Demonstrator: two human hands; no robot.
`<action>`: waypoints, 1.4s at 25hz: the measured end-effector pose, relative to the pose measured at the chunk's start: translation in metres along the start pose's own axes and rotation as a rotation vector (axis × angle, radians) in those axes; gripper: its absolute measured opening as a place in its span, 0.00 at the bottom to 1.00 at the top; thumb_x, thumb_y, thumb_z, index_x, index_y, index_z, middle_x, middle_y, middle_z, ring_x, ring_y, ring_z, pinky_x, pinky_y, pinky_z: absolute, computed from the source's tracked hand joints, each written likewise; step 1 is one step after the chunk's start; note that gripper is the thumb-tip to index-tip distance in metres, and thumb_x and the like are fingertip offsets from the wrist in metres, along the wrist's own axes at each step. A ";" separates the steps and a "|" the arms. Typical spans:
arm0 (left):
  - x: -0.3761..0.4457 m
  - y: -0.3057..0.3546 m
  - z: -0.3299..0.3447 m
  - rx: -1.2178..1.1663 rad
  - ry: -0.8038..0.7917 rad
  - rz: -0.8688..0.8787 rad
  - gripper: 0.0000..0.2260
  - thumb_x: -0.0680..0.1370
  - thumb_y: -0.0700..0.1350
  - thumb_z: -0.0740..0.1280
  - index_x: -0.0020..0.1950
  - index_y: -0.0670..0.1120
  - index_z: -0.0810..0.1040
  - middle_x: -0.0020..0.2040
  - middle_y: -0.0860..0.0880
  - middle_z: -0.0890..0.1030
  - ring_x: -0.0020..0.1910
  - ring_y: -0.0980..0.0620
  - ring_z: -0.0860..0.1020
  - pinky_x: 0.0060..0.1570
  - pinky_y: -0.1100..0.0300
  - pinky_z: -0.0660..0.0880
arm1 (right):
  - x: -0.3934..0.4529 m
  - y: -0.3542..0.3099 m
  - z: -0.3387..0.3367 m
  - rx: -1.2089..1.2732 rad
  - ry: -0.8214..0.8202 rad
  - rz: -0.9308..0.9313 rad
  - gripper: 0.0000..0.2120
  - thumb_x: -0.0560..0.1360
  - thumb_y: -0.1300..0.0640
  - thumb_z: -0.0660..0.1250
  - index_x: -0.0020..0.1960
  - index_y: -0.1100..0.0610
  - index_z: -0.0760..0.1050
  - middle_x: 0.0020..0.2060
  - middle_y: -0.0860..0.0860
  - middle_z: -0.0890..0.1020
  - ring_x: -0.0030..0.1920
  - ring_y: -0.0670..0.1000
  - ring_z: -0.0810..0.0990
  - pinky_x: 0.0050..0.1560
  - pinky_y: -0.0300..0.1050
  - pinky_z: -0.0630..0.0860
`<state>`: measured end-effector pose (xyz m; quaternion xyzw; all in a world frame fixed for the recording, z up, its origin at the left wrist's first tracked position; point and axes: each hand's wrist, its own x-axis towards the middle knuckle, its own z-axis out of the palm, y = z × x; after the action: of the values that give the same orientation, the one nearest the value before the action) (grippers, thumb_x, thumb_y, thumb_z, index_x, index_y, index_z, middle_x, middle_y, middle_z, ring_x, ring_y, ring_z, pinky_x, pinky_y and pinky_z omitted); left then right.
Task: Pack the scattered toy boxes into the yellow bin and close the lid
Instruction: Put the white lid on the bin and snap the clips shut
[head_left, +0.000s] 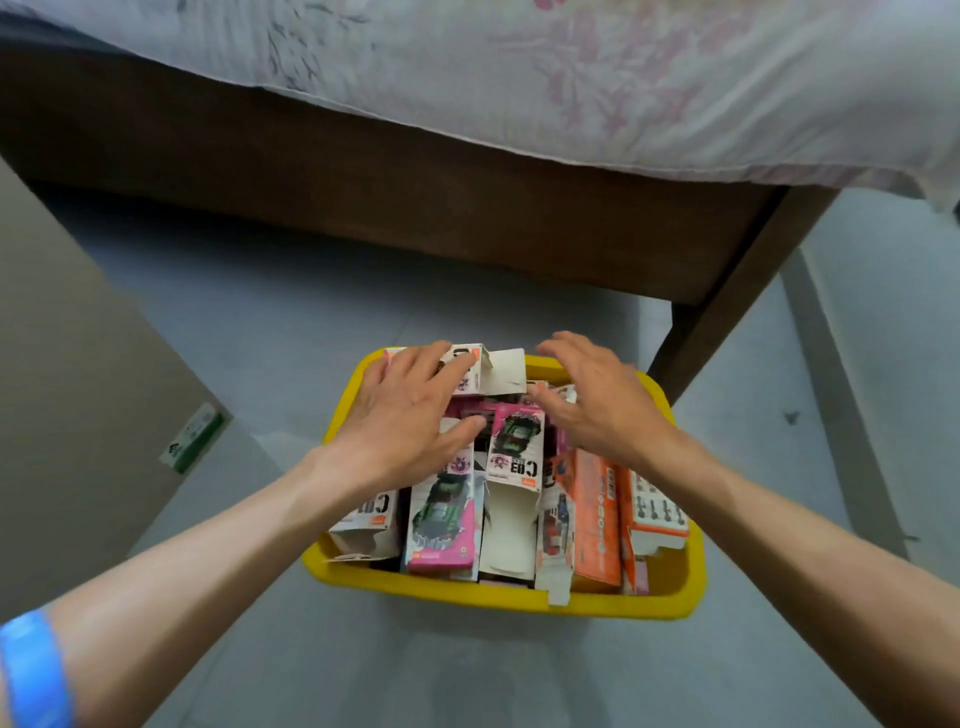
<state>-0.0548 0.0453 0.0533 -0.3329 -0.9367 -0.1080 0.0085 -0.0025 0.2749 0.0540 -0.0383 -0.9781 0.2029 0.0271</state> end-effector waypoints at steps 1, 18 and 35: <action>0.005 0.005 0.003 0.005 -0.038 -0.003 0.30 0.79 0.65 0.55 0.78 0.56 0.57 0.78 0.50 0.61 0.77 0.47 0.58 0.76 0.42 0.54 | -0.008 0.012 -0.005 -0.005 0.029 0.043 0.22 0.80 0.42 0.61 0.72 0.49 0.68 0.74 0.50 0.69 0.71 0.55 0.69 0.70 0.58 0.67; 0.214 0.068 -0.167 0.115 0.252 -0.028 0.36 0.73 0.52 0.65 0.78 0.54 0.52 0.79 0.46 0.53 0.75 0.41 0.56 0.70 0.41 0.59 | 0.140 -0.005 -0.228 -0.377 0.669 0.018 0.28 0.76 0.55 0.62 0.75 0.51 0.63 0.75 0.54 0.64 0.74 0.60 0.62 0.71 0.63 0.57; 0.012 0.016 -0.167 -0.401 0.916 -0.084 0.08 0.76 0.50 0.66 0.54 0.52 0.75 0.52 0.55 0.74 0.48 0.53 0.73 0.45 0.60 0.69 | -0.055 -0.018 -0.156 -0.577 0.702 -0.525 0.10 0.80 0.53 0.64 0.58 0.57 0.74 0.48 0.56 0.78 0.43 0.60 0.70 0.41 0.55 0.65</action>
<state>-0.0631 0.0303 0.2203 -0.2084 -0.8102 -0.4213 0.3502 0.0621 0.3150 0.2024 0.1365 -0.9028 -0.1134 0.3917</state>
